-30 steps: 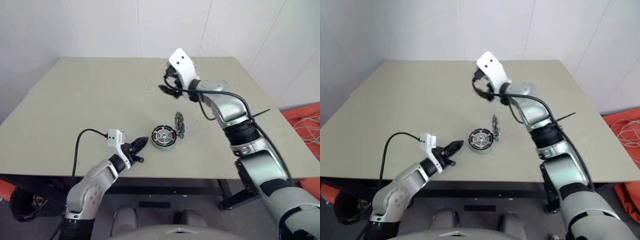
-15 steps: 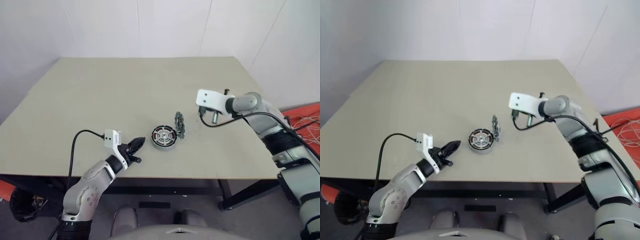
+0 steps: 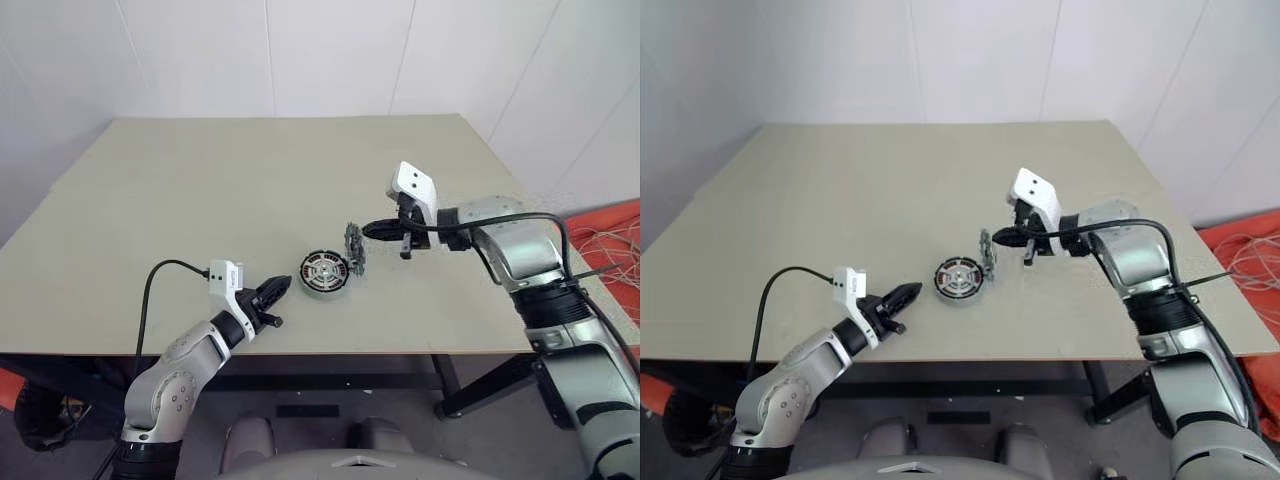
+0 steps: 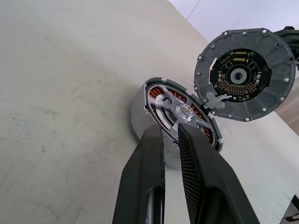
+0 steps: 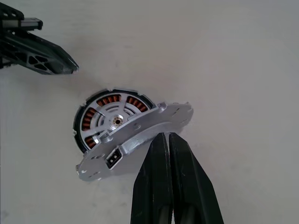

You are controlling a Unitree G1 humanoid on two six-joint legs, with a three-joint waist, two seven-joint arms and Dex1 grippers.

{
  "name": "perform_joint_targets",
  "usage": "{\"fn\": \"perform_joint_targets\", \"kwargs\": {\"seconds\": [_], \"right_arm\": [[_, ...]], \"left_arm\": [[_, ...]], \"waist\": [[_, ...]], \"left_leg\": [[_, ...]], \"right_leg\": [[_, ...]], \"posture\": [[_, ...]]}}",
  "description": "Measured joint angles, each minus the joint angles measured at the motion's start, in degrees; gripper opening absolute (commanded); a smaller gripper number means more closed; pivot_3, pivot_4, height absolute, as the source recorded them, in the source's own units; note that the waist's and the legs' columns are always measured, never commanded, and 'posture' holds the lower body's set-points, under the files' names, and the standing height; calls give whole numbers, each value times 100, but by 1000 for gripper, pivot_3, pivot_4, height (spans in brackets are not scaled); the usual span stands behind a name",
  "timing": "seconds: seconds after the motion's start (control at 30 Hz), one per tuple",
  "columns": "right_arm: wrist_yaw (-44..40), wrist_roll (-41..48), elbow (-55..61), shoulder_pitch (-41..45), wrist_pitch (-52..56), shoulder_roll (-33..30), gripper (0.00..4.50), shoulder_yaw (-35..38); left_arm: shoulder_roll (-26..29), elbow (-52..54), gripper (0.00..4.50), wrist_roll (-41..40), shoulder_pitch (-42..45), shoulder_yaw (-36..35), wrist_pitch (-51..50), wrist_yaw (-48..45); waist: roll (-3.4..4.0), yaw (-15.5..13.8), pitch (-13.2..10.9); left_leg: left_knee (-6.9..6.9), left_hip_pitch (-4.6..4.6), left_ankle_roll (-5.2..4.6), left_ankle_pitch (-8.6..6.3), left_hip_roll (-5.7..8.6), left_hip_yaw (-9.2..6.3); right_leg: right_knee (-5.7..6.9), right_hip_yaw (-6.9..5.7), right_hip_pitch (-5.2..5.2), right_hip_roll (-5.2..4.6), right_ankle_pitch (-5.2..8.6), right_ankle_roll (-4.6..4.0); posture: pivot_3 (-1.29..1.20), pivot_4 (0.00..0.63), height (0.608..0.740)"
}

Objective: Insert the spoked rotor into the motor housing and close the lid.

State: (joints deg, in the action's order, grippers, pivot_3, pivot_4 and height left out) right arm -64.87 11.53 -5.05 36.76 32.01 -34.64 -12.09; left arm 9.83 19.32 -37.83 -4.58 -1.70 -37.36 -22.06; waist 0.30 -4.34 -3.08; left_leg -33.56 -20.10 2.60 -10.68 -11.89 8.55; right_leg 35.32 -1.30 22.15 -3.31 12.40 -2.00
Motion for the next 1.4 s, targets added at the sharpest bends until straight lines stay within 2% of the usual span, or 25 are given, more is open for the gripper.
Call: {"fn": "perform_joint_targets", "kwargs": {"seconds": [0.23,0.33,0.7,1.17,1.4], "right_arm": [[-11,132,371,-202,319,17,67,-11],[-10,256,485,-216,474,64,67,-11],[599,270,321,-204,658,989,67,-171],[1019,219,-217,-607,636,1610,67,-496],[887,214,-196,-613,551,1520,67,-539]], "left_arm": [[23,0,574,-4,8,-3,-10,0],[24,0,574,-10,10,-3,-23,0],[68,3,574,-16,13,-6,-60,-3],[61,118,574,-21,9,-4,-67,6],[60,120,574,-21,10,-4,-76,7]], "waist": [[0,-14,0],[0,-6,0],[0,5,0],[0,13,0],[0,5,1]], "left_leg": [[2,0,-1,-1,0,0],[2,2,-1,-1,-1,0],[6,0,1,0,0,-1],[15,3,3,1,0,-1],[15,3,3,0,2,-1]], "right_leg": [[-1,0,1,0,2,4],[-1,0,1,0,19,33],[0,0,2,0,19,32],[-3,0,2,0,21,35],[-4,0,1,-1,21,36]], "posture": [[0,0,740],[0,0,740],[0,0,740],[0,0,740],[0,0,740]]}}
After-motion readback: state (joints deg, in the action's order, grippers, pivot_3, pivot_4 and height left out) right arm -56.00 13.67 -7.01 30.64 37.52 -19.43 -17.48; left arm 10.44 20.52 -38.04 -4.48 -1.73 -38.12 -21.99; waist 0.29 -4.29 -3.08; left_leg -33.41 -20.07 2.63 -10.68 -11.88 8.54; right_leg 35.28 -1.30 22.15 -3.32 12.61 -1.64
